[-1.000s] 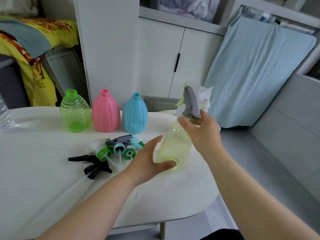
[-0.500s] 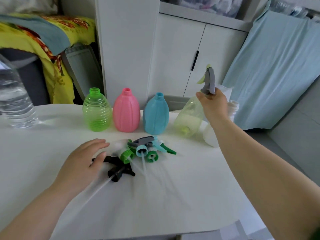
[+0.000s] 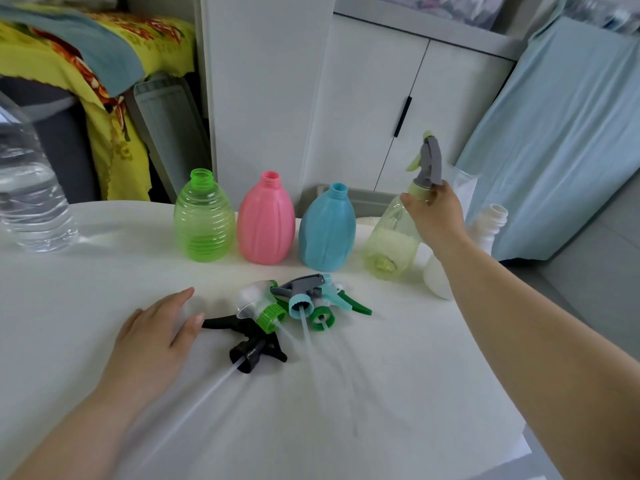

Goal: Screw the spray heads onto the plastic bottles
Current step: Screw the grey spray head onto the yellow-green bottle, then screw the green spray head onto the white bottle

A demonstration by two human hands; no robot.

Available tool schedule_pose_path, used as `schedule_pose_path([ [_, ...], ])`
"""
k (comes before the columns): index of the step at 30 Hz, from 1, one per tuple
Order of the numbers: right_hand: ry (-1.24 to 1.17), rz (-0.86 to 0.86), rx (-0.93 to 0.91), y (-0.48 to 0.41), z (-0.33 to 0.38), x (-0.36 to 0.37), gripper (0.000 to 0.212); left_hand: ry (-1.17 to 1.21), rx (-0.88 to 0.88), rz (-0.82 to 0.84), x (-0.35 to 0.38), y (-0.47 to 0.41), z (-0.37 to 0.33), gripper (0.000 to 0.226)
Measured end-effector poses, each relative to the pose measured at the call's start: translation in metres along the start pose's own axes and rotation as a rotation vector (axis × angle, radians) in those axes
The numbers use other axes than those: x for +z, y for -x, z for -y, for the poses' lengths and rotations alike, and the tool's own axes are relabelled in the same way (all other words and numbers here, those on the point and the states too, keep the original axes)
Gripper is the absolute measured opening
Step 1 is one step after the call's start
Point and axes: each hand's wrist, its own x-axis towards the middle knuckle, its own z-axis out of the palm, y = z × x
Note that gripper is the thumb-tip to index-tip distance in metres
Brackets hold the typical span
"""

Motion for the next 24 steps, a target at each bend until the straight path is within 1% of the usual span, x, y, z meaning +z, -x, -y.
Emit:
schedule_pose_path([
  [4, 0.006, 0.011, 0.026, 0.001, -0.004, 0.002, 0.045, 0.0, 0.021, -0.005, 0.0, 0.0, 0.002, 0.035],
  [8, -0.101, 0.006, 0.06, 0.008, -0.003, -0.003, 0.049, -0.014, 0.044, -0.026, 0.001, 0.001, 0.003, 0.034],
  [10, -0.118, -0.035, 0.071, 0.016, -0.004, -0.007, 0.05, -0.019, 0.047, -0.029, 0.0, 0.001, 0.006, 0.034],
  [13, -0.139, -0.171, 0.06, 0.037, -0.002, -0.011, 0.042, -0.011, 0.044, -0.036, -0.001, 0.002, 0.009, 0.034],
  [15, -0.131, -0.193, 0.005, 0.057, 0.003, -0.006, 0.032, -0.01, 0.043, -0.046, -0.001, 0.003, 0.01, 0.033],
  [16, -0.117, -0.15, -0.029, 0.067, 0.007, -0.001, 0.026, -0.014, 0.043, -0.049, -0.001, 0.003, 0.01, 0.033],
  [17, -0.103, -0.071, -0.061, 0.078, 0.012, 0.007, 0.022, -0.024, 0.043, -0.05, 0.0, 0.003, 0.01, 0.033],
  [18, -0.081, 0.044, -0.088, 0.09, 0.018, 0.015, 0.022, -0.04, 0.043, -0.053, 0.0, 0.003, 0.011, 0.033],
  [21, 0.086, 0.437, -0.212, 0.126, 0.033, 0.046, 0.031, -0.094, 0.024, -0.071, 0.001, 0.003, 0.014, 0.034],
  [22, 0.158, 0.522, -0.252, 0.136, 0.035, 0.056, 0.035, -0.104, 0.02, -0.081, 0.001, 0.004, 0.015, 0.035],
  [24, 0.313, 0.602, -0.28, 0.151, 0.037, 0.074, 0.043, -0.121, 0.027, -0.091, 0.001, 0.004, 0.019, 0.035],
])
